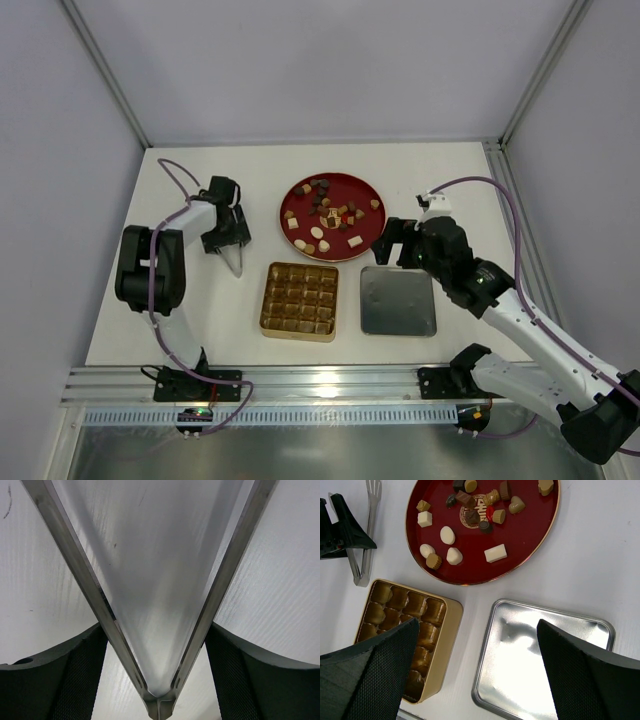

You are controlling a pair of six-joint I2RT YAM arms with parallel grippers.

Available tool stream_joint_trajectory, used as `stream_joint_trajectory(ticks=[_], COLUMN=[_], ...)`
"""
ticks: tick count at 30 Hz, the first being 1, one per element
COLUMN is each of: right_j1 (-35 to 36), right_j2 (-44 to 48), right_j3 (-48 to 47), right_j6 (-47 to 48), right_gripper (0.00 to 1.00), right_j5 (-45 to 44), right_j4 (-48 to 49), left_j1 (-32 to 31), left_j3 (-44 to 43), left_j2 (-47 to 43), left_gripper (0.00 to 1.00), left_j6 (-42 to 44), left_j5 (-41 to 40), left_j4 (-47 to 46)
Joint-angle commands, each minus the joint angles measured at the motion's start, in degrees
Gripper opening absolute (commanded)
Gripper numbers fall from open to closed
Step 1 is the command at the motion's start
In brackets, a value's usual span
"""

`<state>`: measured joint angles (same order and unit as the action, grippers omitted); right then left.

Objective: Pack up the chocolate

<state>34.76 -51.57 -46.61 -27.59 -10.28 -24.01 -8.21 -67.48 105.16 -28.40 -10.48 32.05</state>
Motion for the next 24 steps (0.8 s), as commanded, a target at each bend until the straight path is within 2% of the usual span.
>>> stream_joint_trajectory(ticks=[1,11,15,24], right_j1=[0.04,0.04,-0.05,0.04], right_j2=[0.95,-0.02,-0.46,-0.9], right_j3=[0.2,0.38,0.38,0.29], right_j6=[-0.44,-0.62,-0.53,-0.36], right_gripper=[1.0,1.0,1.0,1.0], right_j5=[-0.17,0.18,0.09,-0.18], right_j4=[1.95,2.56,2.83,3.09], left_j1=[-0.05,-0.14,-0.06,-0.14], left_j3=[-0.55,-0.98,-2.04,-2.3], left_j2=[1.71,-0.22,-2.77,-9.8], left_gripper=[0.75,0.62,0.51,0.52], left_j6=[-1.22,-1.92,-1.31,-0.25], left_j5=[1.34,0.11,0.11,-1.12], left_j4=[-0.67,0.38,1.61,5.56])
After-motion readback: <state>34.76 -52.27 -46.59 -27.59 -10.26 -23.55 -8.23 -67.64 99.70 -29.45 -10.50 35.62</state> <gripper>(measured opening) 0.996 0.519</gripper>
